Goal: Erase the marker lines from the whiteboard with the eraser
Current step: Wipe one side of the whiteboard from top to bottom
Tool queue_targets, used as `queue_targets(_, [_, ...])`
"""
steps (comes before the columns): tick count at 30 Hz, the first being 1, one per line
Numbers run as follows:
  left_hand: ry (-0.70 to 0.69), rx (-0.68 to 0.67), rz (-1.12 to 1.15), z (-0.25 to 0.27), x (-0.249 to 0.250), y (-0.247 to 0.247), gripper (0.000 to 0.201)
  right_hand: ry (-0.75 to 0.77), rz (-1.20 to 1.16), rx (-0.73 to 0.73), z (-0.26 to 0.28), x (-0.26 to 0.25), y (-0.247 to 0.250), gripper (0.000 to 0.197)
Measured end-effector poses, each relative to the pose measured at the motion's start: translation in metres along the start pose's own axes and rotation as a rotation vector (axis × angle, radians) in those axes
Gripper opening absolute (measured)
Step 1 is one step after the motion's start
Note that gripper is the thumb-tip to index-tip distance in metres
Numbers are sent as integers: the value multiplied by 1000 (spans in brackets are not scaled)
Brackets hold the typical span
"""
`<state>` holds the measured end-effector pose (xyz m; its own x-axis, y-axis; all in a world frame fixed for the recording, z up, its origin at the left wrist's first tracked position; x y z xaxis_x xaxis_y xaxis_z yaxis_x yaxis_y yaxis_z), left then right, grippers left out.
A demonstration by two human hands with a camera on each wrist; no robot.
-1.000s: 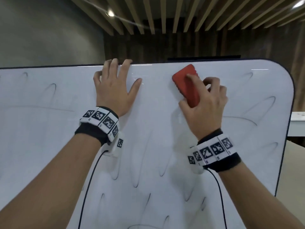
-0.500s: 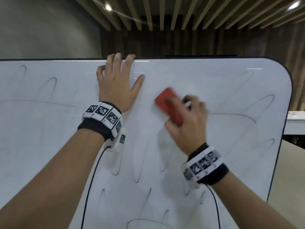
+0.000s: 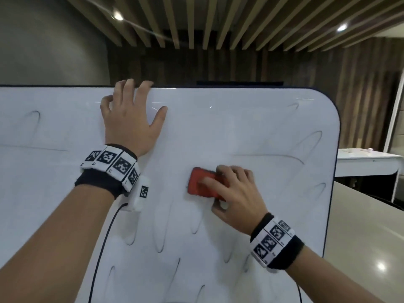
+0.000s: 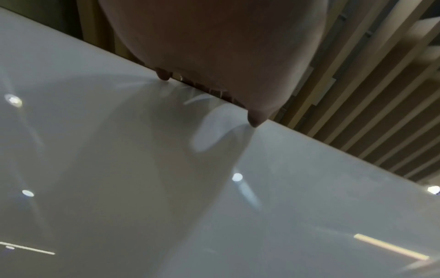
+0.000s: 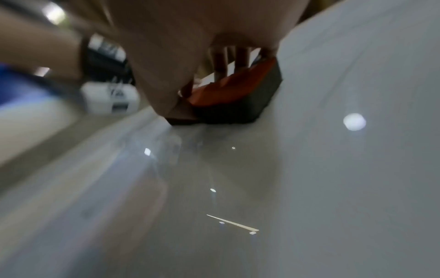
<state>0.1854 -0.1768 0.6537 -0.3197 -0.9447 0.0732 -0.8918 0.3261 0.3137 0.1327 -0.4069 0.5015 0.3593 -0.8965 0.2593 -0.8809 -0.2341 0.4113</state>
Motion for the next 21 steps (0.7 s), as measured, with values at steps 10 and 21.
queue_targets(10, [-72,-50,106,-14,78,-10,58,-816,-131,474,-22,142,75,73])
queue_targets(21, [-104,15,69,-4,93,-27,64,-919,-27,473,-14,178,90,69])
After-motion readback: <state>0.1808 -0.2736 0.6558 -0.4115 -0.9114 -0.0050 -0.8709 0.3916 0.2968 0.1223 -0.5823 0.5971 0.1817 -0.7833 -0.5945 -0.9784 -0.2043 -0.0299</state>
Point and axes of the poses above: each hand's wrist, its own z-axis away from the middle knuckle, its own y-axis out of the back of the hand, x = y × z, the point moved 5 cm from there along -z, towards the middle knuckle
